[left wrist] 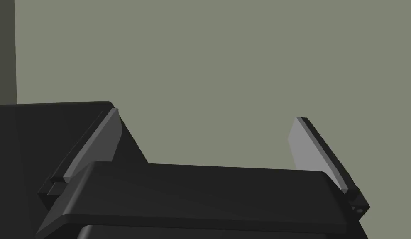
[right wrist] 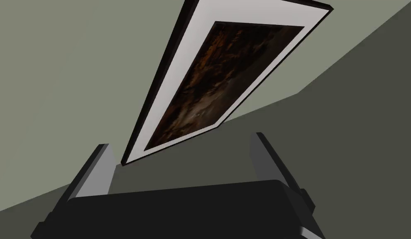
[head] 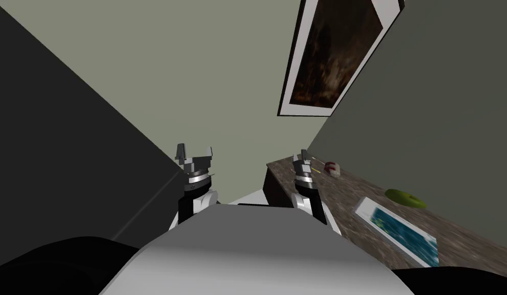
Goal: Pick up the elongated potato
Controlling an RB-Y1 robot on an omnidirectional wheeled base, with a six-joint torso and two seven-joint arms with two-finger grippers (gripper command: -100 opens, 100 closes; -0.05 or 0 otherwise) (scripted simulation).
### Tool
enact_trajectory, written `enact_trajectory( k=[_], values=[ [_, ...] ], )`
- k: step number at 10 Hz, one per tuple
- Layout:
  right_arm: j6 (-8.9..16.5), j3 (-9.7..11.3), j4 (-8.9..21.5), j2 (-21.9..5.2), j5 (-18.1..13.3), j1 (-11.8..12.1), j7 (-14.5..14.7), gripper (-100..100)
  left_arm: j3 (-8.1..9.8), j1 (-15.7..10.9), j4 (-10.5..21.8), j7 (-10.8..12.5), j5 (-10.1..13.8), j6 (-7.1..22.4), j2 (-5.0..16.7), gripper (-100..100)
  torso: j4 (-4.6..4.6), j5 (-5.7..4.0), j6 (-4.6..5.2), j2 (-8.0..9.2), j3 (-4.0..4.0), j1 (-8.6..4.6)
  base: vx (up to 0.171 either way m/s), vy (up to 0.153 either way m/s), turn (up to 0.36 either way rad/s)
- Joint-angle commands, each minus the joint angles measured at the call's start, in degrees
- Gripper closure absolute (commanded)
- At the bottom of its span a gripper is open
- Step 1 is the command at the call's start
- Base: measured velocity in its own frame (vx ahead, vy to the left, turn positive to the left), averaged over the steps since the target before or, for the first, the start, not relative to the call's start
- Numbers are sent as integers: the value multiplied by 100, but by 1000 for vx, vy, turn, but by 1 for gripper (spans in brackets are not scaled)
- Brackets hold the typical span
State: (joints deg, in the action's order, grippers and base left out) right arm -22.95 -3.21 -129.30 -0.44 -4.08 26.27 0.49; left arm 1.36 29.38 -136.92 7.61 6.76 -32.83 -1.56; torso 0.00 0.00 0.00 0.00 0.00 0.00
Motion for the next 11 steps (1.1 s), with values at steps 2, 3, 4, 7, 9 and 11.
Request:
enact_trajectory(
  k=[2,3,4,7,9,11],
  values=[
    [344,-116,174,-262,129,-236,-218,-100,-1,-1,0,0,0,0,-1,0,3,3,-2,17,9,19,-82,76,92],
    [483,-164,250,-340,179,-329,-303,-100,-1,-1,0,0,0,0,-1,0,6,7,-1,30,17,30,-90,65,77],
    [644,-222,342,-422,237,-436,-399,-100,-1,-1,0,0,0,0,-1,0,7,6,-1,32,19,24,-75,34,67],
    [1031,-364,571,-593,372,-691,-626,-100,0,-1,0,0,0,0,0,0,6,1,-1,27,16,3,-62,12,66],
    [1410,-540,861,-779,531,-993,-890,-100,0,0,0,0,0,0,0,0,3,0,0,13,8,-1,-44,3,76],
    [1701,-641,1029,-879,618,-1159,-1034,-100,0,0,0,0,0,0,0,0,4,-1,1,17,10,-4,-46,0,48]
  ],
)
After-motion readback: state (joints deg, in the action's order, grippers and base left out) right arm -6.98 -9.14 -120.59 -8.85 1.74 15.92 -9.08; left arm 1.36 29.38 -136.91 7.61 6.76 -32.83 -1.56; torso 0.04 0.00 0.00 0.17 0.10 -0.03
